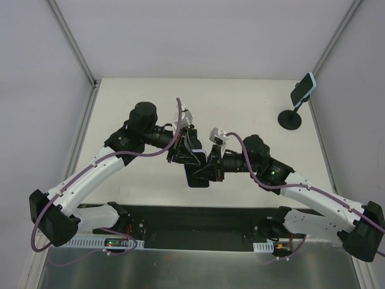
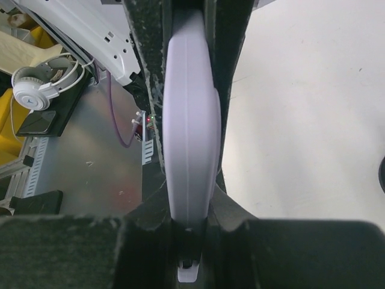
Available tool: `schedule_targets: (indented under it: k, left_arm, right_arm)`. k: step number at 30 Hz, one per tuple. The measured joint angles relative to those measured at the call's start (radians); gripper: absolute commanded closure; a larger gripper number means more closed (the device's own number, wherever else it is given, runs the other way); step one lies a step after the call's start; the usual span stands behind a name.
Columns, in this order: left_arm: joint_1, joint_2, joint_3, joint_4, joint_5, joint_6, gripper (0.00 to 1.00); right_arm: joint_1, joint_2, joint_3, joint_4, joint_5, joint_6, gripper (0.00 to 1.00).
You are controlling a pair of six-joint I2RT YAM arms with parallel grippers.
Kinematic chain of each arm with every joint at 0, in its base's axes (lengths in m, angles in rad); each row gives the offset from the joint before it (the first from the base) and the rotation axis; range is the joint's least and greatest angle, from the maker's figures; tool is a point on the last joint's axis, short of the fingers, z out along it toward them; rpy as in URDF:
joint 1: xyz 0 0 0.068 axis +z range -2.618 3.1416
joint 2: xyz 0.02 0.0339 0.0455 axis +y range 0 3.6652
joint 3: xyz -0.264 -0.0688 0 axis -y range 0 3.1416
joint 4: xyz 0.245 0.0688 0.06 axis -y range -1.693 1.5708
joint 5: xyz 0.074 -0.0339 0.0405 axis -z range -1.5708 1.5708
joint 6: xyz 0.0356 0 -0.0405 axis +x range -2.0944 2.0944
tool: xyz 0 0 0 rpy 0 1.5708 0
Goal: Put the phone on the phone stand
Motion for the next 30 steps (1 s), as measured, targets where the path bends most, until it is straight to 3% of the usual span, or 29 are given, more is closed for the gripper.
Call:
schedule_targets:
  k: [1,3,4,5,15,18,20,21,24,27,30]
  left_arm:
    - [0.0,-0.005,0.0,0.0,-0.014,0.006,1.0]
    - [0.0,-0.024,-0.003,-0.003,-0.055,0.007,1.0]
    - [-0.001,-0.037,-0.007,-0.003,-0.09,0.013,1.0]
    - [-0.003,-0.059,-0.017,-0.002,-0.147,0.022,1.0]
    - [0.059,-0.421,-0.154,-0.027,-0.893,0.089,1.0]
    - [0.058,-0.489,-0.179,-0.023,-1.035,0.093,1.0]
    - [0.058,-0.512,-0.189,-0.023,-1.102,0.098,1.0]
    - [0.058,-0.518,-0.193,-0.022,-1.134,0.103,1.0]
    - [0.058,-0.515,-0.198,-0.021,-1.197,0.113,1.0]
    - [0.058,-0.499,-0.202,-0.021,-1.209,0.116,1.0]
    - [0.058,-0.484,-0.203,-0.023,-1.208,0.116,1.0]
  right_arm:
    - [0.0,0.006,0.013,-0.018,0.003,-0.011,0.58]
    - [0.001,0.011,0.03,-0.039,0.013,-0.027,0.32]
    - [0.003,0.013,0.036,-0.048,0.023,-0.03,0.08]
    - [0.006,0.013,0.045,-0.063,0.043,-0.035,0.01]
    - [-0.026,0.014,0.06,-0.283,0.576,0.056,0.02]
    - [-0.047,0.087,0.121,-0.352,0.684,0.089,0.16]
    - [-0.055,0.154,0.188,-0.386,0.724,0.1,0.2]
    - [-0.057,0.187,0.225,-0.4,0.735,0.105,0.3]
    - [-0.058,0.281,0.344,-0.424,0.745,0.11,0.44]
    - [-0.058,0.36,0.438,-0.428,0.739,0.111,0.53]
    - [-0.056,0.449,0.528,-0.452,0.742,0.108,0.54]
